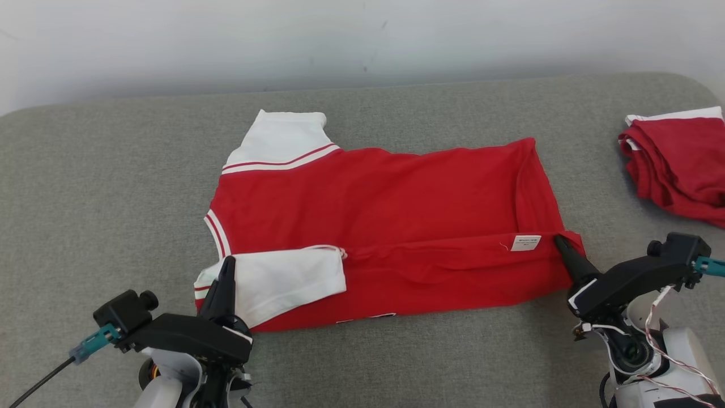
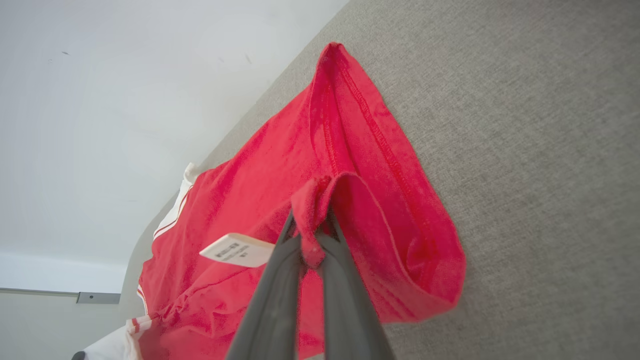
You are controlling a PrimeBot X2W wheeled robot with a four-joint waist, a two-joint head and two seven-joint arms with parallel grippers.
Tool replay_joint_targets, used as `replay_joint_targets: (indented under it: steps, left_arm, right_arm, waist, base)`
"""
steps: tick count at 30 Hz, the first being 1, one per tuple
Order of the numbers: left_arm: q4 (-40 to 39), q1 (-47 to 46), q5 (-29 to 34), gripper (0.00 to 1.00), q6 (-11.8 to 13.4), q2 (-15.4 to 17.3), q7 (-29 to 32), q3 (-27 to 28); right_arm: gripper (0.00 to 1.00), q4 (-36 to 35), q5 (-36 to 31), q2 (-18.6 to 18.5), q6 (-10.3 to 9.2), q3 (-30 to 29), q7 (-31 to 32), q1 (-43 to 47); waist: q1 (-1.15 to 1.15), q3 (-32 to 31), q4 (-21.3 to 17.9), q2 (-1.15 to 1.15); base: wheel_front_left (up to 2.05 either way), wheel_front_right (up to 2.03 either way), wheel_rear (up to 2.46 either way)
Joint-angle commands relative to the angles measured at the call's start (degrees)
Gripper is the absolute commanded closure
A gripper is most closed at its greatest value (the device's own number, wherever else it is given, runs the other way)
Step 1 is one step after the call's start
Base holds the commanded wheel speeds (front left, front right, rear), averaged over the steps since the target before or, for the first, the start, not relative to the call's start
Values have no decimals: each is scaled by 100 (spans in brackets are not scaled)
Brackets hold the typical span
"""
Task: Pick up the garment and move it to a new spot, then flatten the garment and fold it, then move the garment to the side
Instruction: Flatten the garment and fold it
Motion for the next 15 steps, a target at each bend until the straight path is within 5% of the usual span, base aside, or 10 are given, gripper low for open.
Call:
replay_joint_targets:
  steps: [1, 15]
  left_arm:
    - [112, -147, 186, 0, -87, 38, -77, -83]
    - [605, 350, 669, 0, -259, 265, -735, -41]
  right_arm:
    - [0, 61, -93, -52, -14, 80, -96, -56]
    - [0, -250, -540, -1067, -14, 1211, -1324, 659]
  waist:
    - [-1, -7, 62, -1]
    - [-1, -279, 80, -1]
  base:
    - [0, 0, 0]
    - [0, 0, 0]
